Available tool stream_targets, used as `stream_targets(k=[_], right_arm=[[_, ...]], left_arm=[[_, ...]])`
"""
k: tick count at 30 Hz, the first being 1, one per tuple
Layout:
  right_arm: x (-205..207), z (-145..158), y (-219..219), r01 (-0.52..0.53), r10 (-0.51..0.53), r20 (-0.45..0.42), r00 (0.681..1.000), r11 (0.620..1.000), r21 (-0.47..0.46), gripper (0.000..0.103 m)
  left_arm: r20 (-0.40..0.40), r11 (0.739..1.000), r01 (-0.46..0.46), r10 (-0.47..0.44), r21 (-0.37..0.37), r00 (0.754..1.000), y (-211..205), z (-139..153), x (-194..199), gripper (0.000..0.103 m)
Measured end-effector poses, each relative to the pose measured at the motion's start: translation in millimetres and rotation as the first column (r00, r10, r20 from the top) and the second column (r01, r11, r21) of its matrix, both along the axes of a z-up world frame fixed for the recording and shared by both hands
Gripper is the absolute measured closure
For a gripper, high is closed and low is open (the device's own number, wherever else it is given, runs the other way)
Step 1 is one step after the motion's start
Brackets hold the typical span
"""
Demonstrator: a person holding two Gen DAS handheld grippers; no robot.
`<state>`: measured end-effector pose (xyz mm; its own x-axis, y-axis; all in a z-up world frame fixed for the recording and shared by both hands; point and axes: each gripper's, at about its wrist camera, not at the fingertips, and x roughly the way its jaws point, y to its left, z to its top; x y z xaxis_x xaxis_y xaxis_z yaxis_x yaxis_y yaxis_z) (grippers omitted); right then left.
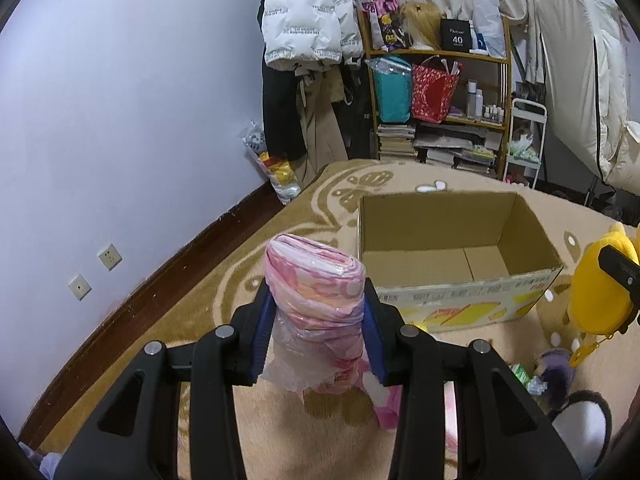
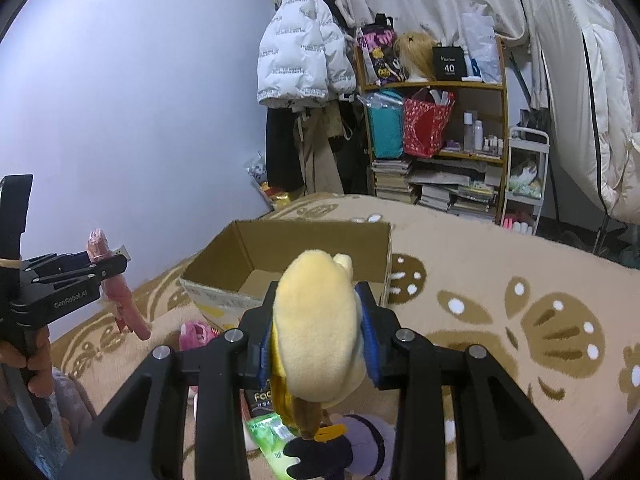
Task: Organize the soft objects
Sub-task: 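Lift the pink bundle with the left gripper while the right gripper carries the yellow plush toward the box, then lower both held plushes into the box and open both grippers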
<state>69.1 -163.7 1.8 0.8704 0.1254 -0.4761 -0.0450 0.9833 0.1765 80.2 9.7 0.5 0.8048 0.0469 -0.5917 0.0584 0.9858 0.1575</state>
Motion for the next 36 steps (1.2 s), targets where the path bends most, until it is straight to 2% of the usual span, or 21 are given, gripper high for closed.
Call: stream_targets(k=[10,17,24,29,36], right_arm=[[5.7,23.4,-1.7,0.002,-0.001,0.044,0.999,1.000,-0.023,0.066],[21.0,32.3,0.4,0.001,0.001,0.059,0.998,1.000,-0.030,0.066],[53.2,43.1,1.4,-0.004,0.008,0.075,0.997,0.999,-0.048,0.065],[76.7,48.7,-0.9,-0.001,0.006,0.084,0.996,0.998,-0.065,0.064],[104.8,38.8,-2.0,-0.008,0.012,0.058,0.998,0.998,-0.069,0.064]], left_arm=[[0.065,1.000,0.009,-0.009,-0.006,0.998,1.7,36.2,7.8,0.065],[0.094,0.999,0.027,-0.029,0.016,0.995,-6.4,51.4,31.7,0.065],[0.109,0.998,0.056,-0.055,-0.014,0.993,-14.8,68.6,65.0,0.065],[0.118,0.997,0.071,-0.068,-0.017,0.991,-22.1,72.3,86.4,0.065],[0.084,0.995,0.097,-0.097,-0.001,0.992,-36.7,55.4,111.3,0.065]])
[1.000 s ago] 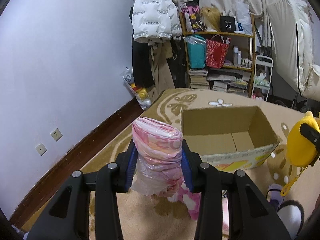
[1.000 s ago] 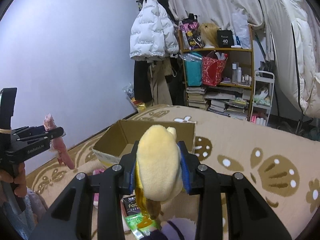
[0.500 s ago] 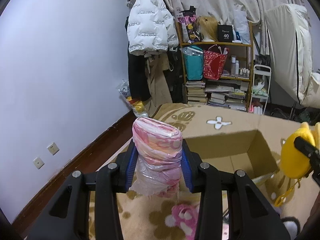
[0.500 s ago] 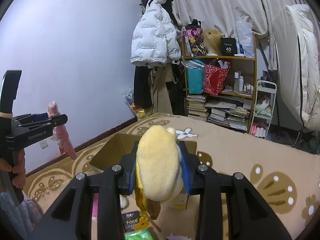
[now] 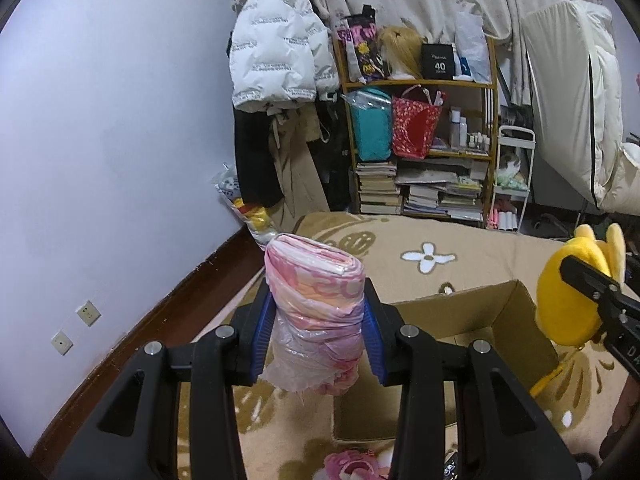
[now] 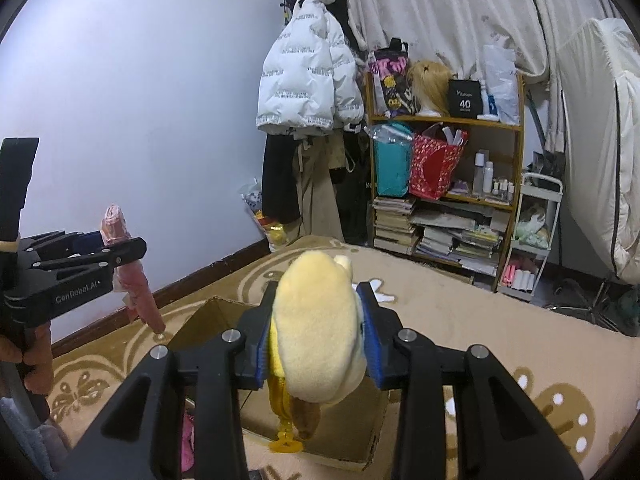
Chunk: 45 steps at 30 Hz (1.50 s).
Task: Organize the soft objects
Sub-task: 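Lower both held plushes into the box and open both grippers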
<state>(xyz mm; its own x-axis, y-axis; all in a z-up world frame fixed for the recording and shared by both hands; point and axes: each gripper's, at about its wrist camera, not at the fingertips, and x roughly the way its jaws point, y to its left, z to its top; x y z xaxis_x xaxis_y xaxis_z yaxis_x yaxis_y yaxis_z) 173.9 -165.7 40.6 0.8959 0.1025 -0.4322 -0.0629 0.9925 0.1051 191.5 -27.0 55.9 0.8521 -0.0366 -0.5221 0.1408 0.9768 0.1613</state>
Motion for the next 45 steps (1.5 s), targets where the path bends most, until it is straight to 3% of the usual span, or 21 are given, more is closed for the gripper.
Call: stream_targets(k=[5,8,13,22,32,35,38,41,45], right_arm=[[12.1,-23.4,-2.9,0.002,-0.001,-0.055,0.998,1.000,0.014,0.064],[17.4,-38.1,-4.3,0.000,0.002,-0.094,0.996,1.000,0.019,0.063],[22.0,-57.0,-5.4,0.000,0.004,-0.138,0.990,1.000,0.024,0.063],[25.8,-66.6,-10.7,0.007,0.000,-0.153,0.988,0.999,0.040,0.063],[26.4,-80.9,-4.6,0.004,0.005,-0.177,0.984,0.999,0.051,0.059],[24.9,-83.5,-3.7,0.004,0.008,-0.185,0.983,0.998,0.060,0.053],[23.4,-82.1,-5.5,0.010,0.003,-0.183,0.983,0.997,0.073,0.041],[21.2,-78.1,-7.3,0.017,-0.003,-0.177,0.984,0.997,0.079,0.032],[16.6,-71.5,-10.7,0.029,-0.013,-0.170,0.985,0.995,0.097,0.018]], left_arm=[[-0.053,1.000,0.016,-0.016,0.002,0.998,-6.9,-22.8,10.2,0.065],[-0.051,0.999,0.005,-0.003,0.039,0.999,-13.6,-33.5,9.1,0.065],[-0.045,1.000,0.015,-0.013,0.027,0.999,-20.5,-35.9,6.7,0.065],[-0.033,0.999,0.037,-0.038,-0.025,0.999,-19.7,-31.9,0.9,0.074],[-0.083,0.999,0.044,-0.046,-0.027,0.995,-22.6,-48.1,7.5,0.073],[-0.111,0.999,0.020,-0.023,-0.026,0.994,-20.5,-53.4,11.1,0.069],[-0.133,1.000,0.002,-0.003,-0.007,0.991,-18.8,-60.1,12.4,0.047],[-0.129,1.000,-0.015,0.014,-0.006,0.992,-14.4,-62.3,9.4,0.042],[-0.143,0.999,-0.027,0.024,-0.019,0.989,-8.3,-60.1,7.6,0.021]])
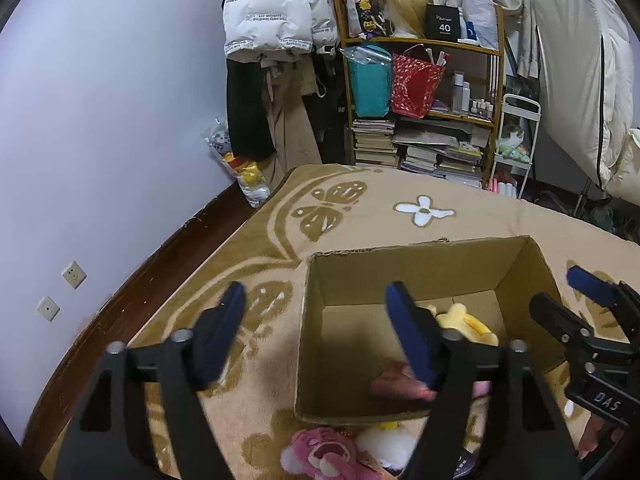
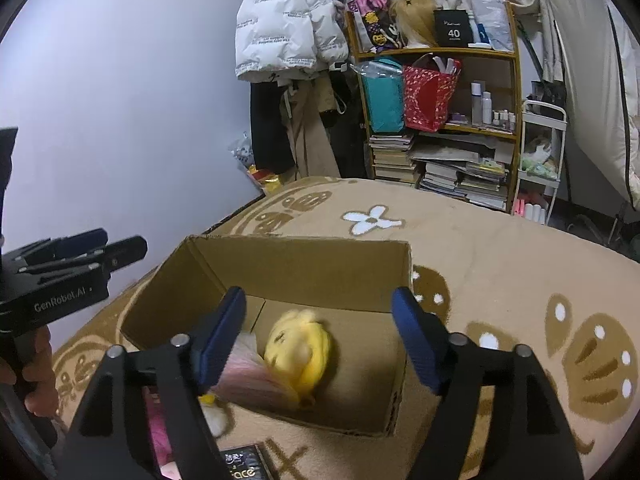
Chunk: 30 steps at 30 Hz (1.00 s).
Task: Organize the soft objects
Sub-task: 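Lower both held plushes into the box and open both grippers, then withdraw both grippers from the box back toward the remaining toys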
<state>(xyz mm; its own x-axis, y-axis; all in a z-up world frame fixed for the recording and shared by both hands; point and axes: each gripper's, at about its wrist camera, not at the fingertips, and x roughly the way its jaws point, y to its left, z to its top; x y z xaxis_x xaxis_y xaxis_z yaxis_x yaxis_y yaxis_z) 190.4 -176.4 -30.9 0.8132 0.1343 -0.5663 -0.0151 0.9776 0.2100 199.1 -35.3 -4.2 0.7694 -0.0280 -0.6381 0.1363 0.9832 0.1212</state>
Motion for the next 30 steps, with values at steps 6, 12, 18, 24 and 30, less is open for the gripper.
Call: stream_targets(k=[6,12,18,24,30], right_arm=[[-10.6,14.4,-1.0,0.016,-0.016,0.022,1.000,1.000,0.012,0.000],[-24.9,32.6,3.1,0.019,-0.019,0.035,0.999,1.000,-0.001,0.000],[-41.2,46.3,7.0,0.019,-0.018,0.045,0.999,1.000,-0.021,0.000],[-61.8,50.2,10.9,0.024,-0.023,0.042,0.999,0.999,-0.023,0.000],[-86.0,45.0,13.4,0.036,-0.035,0.025,0.999,0.999,-0.014,0.000]], left_arm=[[0.026,1.000,-0.005,0.004,0.027,1.000,5.4,9.8,-12.4,0.003],[0.002,0.999,-0.030,0.030,0.012,1.000,17.8,15.9,-26.4,0.001],[-0.060,0.999,-0.035,0.034,-0.015,0.998,31.0,19.0,-40.2,0.001],[-0.079,0.998,-0.064,0.061,-0.029,0.995,44.3,20.1,-58.5,0.001],[-0.116,0.996,-0.080,0.075,-0.038,0.990,55.8,7.7,-74.1,0.001]])
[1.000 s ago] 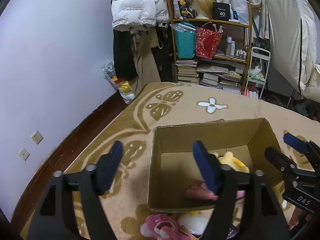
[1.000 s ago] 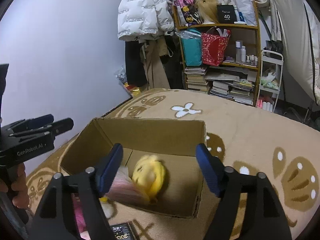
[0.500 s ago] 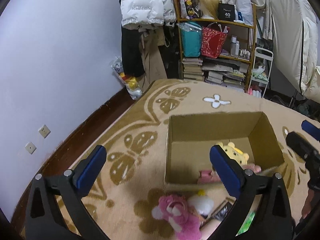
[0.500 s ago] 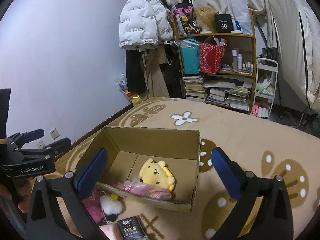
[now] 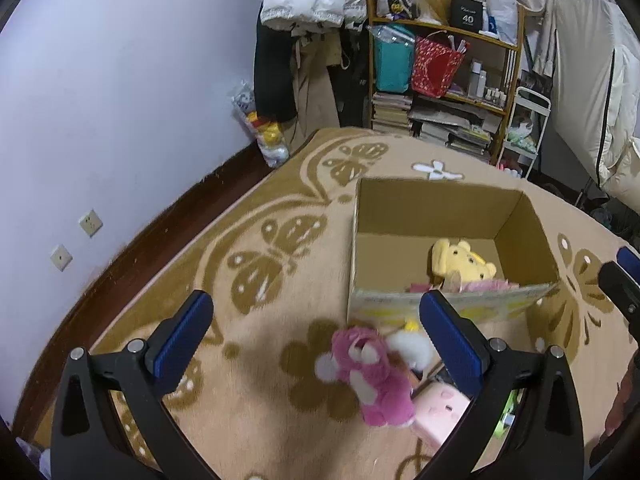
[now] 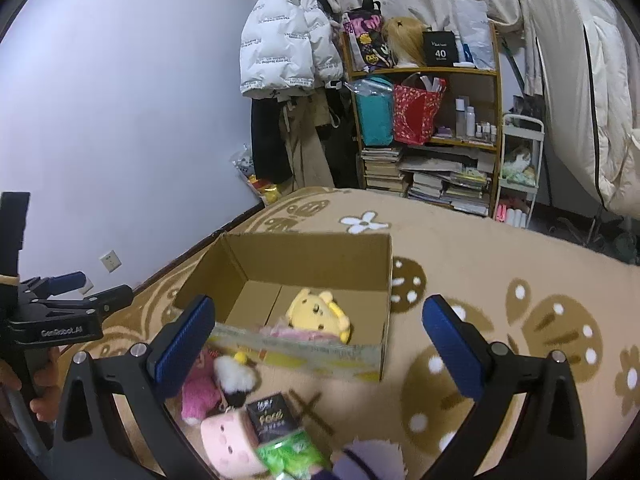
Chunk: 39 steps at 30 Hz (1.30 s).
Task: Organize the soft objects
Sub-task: 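Withdraw both grippers from the box back toward the remaining toys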
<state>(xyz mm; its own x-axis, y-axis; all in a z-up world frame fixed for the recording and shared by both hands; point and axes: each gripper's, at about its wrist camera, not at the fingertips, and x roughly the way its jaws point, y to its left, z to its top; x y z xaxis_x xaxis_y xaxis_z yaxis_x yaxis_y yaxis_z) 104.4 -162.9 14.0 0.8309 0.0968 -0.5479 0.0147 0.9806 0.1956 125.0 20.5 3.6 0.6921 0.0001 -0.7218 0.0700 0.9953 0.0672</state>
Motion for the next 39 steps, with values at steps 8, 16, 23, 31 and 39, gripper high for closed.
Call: stream_targets(k=[8,16,23,31,39], right_arm=[[-22.9,-19.3,-3.7,0.030,-0.028,-0.047,0.999,0.999,0.038,0.000],[-33.1,-44.1,-3.1,0.059,-0.055,-0.111,0.992,0.998,0.031,0.000],[-37.9,-65.8,-0.1,0.071,-0.064,-0.167,0.984,0.997,0.040,0.000],[-33.8,-95.1,-10.2,0.120,-0.089,-0.272,0.958,0.988,0.099,0.000],[-30.9,-114.4,-16.6,0.164,-0.117,-0.341,0.933,0.980,0.113,0.000]], left_arm=[[-0.039,1.000,-0.020,0.020,-0.003,0.999,9.3,-13.7,-9.7,0.001],[-0.084,1.000,-0.018,0.017,-0.010,0.996,6.2,-29.1,-12.9,0.001],[-0.128,1.000,-0.014,0.017,0.018,0.992,4.3,-45.9,-9.7,0.001],[-0.179,1.000,-0.020,0.021,0.007,0.984,5.0,-60.2,-4.2,0.001],[-0.229,1.000,-0.028,0.030,0.013,0.973,4.2,-78.5,5.1,0.001]])
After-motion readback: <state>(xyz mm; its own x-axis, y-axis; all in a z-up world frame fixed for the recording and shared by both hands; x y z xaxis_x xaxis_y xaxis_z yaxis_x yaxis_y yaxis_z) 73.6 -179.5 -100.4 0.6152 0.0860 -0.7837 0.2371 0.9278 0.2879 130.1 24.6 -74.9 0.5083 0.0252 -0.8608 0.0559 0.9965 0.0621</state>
